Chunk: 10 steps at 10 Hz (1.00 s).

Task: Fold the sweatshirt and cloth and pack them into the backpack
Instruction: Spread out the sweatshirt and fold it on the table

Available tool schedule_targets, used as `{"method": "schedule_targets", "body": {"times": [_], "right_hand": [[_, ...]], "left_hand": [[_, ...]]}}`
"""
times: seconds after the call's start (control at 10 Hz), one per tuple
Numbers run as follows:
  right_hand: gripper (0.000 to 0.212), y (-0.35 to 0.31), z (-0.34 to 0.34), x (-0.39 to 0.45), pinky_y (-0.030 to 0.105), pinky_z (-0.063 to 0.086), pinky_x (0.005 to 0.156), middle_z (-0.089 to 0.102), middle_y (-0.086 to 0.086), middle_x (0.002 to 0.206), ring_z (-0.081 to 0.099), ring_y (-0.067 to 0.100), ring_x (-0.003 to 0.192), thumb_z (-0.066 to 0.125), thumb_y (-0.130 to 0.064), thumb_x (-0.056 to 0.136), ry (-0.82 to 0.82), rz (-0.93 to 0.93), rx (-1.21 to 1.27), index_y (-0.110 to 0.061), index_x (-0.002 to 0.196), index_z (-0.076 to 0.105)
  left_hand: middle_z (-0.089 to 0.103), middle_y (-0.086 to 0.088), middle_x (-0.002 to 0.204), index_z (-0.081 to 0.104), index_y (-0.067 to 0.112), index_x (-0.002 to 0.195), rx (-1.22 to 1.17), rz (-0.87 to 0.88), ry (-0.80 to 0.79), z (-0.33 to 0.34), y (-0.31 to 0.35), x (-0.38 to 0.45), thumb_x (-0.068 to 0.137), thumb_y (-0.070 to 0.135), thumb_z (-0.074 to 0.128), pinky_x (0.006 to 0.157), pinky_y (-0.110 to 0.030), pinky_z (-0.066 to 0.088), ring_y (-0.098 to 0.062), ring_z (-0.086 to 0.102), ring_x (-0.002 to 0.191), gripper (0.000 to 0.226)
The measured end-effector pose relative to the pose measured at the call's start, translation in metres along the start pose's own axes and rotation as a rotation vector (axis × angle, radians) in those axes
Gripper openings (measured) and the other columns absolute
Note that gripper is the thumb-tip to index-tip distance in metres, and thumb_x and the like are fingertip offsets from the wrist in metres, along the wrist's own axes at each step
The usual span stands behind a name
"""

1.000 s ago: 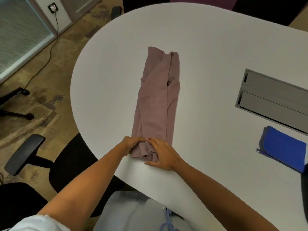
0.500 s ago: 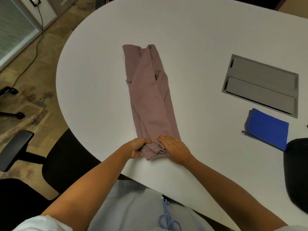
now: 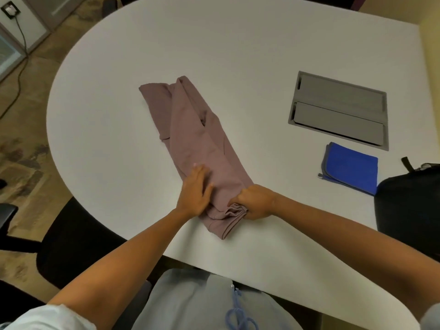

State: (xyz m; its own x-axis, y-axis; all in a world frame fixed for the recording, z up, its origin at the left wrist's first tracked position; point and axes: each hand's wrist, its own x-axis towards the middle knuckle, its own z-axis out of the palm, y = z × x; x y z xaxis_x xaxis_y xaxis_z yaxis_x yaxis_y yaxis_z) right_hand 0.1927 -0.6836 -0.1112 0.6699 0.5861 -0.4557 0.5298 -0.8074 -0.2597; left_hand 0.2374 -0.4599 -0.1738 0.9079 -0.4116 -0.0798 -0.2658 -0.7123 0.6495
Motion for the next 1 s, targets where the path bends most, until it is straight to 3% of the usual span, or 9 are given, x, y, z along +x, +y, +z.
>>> {"method": "schedule_targets", "body": {"times": [0.2,0.3,0.4,0.5,0.6,0.7,0.8,0.9,1.0], "right_hand": [[0.027,-0.012,-0.044,-0.019,0.027,0.040,0.054,0.061,-0.004,0.067,0.055,0.016,0.059,0.079,-0.040,0.076,-0.223,0.066,0.194,-0.026,0.070,0.057],[0.039,-0.018,-0.060,-0.027,0.022,0.041,0.053,0.052,-0.015,0.067,0.050,0.007,0.058,0.084,-0.021,0.072,-0.382,0.089,0.335,-0.032,0.067,0.047],[0.038,-0.021,-0.061,-0.031,0.027,0.048,0.062,0.054,-0.016,0.071,0.056,0.013,0.066,0.086,-0.019,0.071,-0.471,0.089,0.362,-0.033,0.070,0.050],[0.032,-0.008,-0.080,-0.018,0.037,0.057,0.075,0.060,-0.012,0.076,0.062,0.020,0.078,0.086,-0.023,0.071,-0.543,0.123,0.416,-0.032,0.073,0.056],[0.029,-0.004,-0.087,-0.007,0.039,0.058,0.081,0.061,-0.008,0.080,0.064,0.023,0.083,0.087,-0.027,0.071,-0.567,0.125,0.359,-0.027,0.083,0.061],[0.051,0.008,-0.125,0.029,0.042,0.057,0.086,0.063,-0.003,0.097,0.064,0.025,0.094,0.087,-0.037,0.071,-0.577,0.179,0.275,-0.015,0.111,0.062],[0.065,0.013,-0.141,0.051,0.038,0.052,0.087,0.057,-0.004,0.113,0.059,0.024,0.101,0.083,-0.043,0.075,-0.522,0.169,0.253,-0.016,0.127,0.055],[0.060,0.021,-0.152,0.089,0.029,0.045,0.084,0.056,-0.001,0.123,0.058,0.020,0.109,0.079,-0.027,0.082,-0.163,0.145,0.255,-0.022,0.136,0.053],[0.059,0.026,-0.129,0.107,0.029,0.046,0.081,0.060,0.001,0.121,0.061,0.022,0.108,0.074,-0.013,0.082,-0.058,0.176,0.204,-0.023,0.137,0.052]], "left_hand": [[-0.005,0.003,0.167,0.007,0.018,0.160,0.037,0.233,-0.377,0.038,0.021,-0.008,0.098,0.060,0.022,0.125,-0.046,-0.003,-0.018,-0.014,0.153,0.076],[-0.021,0.004,0.164,-0.006,0.021,0.160,0.148,0.251,-0.632,0.049,0.024,-0.020,0.082,0.086,0.019,0.125,-0.049,-0.003,-0.020,-0.025,0.150,0.104],[-0.013,-0.002,0.166,-0.003,0.016,0.159,0.108,0.179,-0.739,0.045,0.047,-0.034,0.081,0.088,0.011,0.125,-0.042,-0.003,-0.024,-0.018,0.151,0.108],[0.018,-0.010,0.164,0.020,0.003,0.154,0.037,-0.010,-0.680,0.035,0.070,-0.018,0.109,0.024,0.032,0.121,-0.027,0.015,-0.026,0.016,0.153,0.051],[0.027,-0.008,0.159,0.027,-0.002,0.151,-0.295,-0.020,-0.880,0.007,0.078,-0.012,0.108,0.008,0.033,0.114,-0.024,0.031,-0.027,0.031,0.147,0.045],[0.062,-0.002,0.117,0.044,-0.004,0.141,-0.999,-0.750,-0.692,-0.003,0.047,-0.006,0.106,0.007,0.041,0.069,-0.011,0.052,-0.016,0.063,0.103,0.037],[0.061,-0.007,0.103,0.049,-0.002,0.135,-1.034,-0.819,-0.541,-0.009,0.034,0.005,0.104,0.013,0.050,0.079,-0.020,0.053,-0.013,0.060,0.088,0.035],[0.061,-0.024,0.129,0.057,0.005,0.136,-1.390,-0.895,-0.338,-0.023,0.010,0.013,0.093,0.052,0.062,0.097,-0.049,0.051,-0.034,0.066,0.105,0.064],[0.064,-0.022,0.130,0.065,0.010,0.129,-1.581,-1.009,-0.262,-0.021,-0.003,0.017,0.085,0.078,0.049,0.100,-0.053,0.050,-0.039,0.064,0.114,0.082]]}}
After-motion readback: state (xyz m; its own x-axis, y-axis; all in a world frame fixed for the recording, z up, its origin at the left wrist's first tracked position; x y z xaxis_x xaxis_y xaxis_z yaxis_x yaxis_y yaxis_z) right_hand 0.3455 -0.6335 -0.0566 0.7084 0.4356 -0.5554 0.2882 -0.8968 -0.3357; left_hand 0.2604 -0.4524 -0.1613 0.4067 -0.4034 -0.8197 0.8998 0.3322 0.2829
